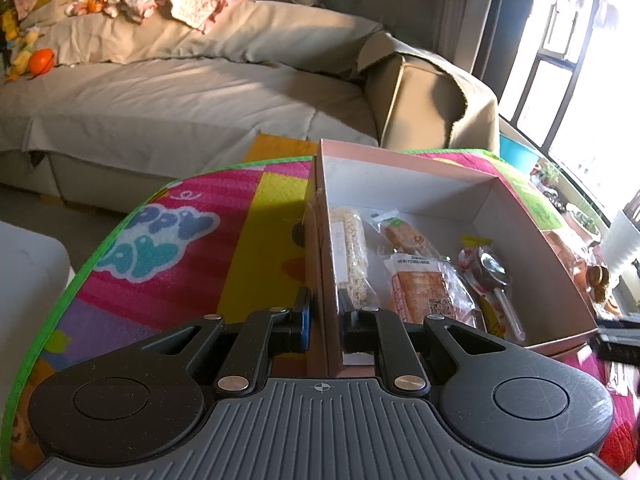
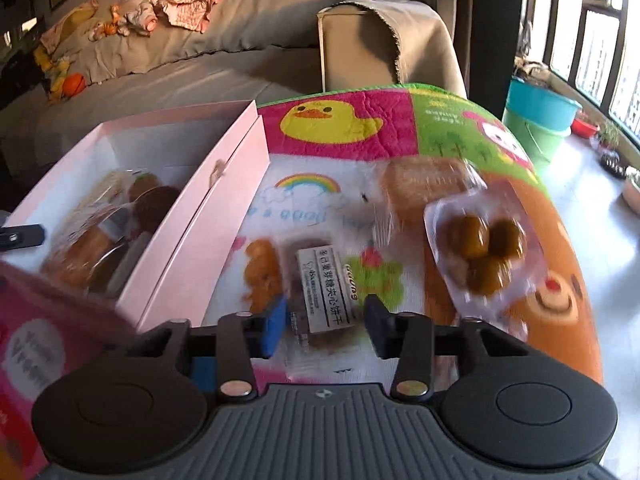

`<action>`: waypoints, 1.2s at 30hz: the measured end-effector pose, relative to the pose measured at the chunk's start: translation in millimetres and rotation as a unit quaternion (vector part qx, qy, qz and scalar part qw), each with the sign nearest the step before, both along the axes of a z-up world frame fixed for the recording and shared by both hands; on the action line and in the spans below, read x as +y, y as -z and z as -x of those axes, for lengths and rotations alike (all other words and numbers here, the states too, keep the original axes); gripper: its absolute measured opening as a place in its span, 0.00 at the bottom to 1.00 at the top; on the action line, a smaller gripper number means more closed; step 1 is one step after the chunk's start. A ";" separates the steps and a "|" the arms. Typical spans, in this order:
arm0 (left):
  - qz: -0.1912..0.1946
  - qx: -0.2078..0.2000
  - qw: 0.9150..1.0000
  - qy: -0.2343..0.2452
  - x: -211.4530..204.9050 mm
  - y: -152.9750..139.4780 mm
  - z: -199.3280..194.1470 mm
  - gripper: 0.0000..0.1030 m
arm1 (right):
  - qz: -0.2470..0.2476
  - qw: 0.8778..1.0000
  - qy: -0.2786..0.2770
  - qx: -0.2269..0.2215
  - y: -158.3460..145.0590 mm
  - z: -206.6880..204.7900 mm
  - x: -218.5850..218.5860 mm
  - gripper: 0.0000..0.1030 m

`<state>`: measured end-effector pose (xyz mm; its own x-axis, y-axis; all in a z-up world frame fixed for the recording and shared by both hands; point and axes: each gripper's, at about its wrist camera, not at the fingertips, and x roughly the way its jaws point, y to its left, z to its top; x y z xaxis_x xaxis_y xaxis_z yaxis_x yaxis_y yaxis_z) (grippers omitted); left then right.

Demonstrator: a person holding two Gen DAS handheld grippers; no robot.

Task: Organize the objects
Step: 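Grasp the small white-labelled biscuit packet with the right gripper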

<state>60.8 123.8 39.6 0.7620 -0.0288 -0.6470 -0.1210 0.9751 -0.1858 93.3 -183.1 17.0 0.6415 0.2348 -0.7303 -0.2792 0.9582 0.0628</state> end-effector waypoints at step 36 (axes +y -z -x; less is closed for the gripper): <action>0.001 0.001 1.000 0.001 1.1 1.4 0.5 0.15 | 0.042 0.995 0.084 -0.020 2.8 21.4 -28.1 0.49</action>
<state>60.3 124.8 38.1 0.7611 -0.0314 -0.6479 -0.1193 0.9750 -0.1874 71.9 -211.2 14.1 0.6951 0.0615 -0.7162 -0.1157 0.9929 -0.0270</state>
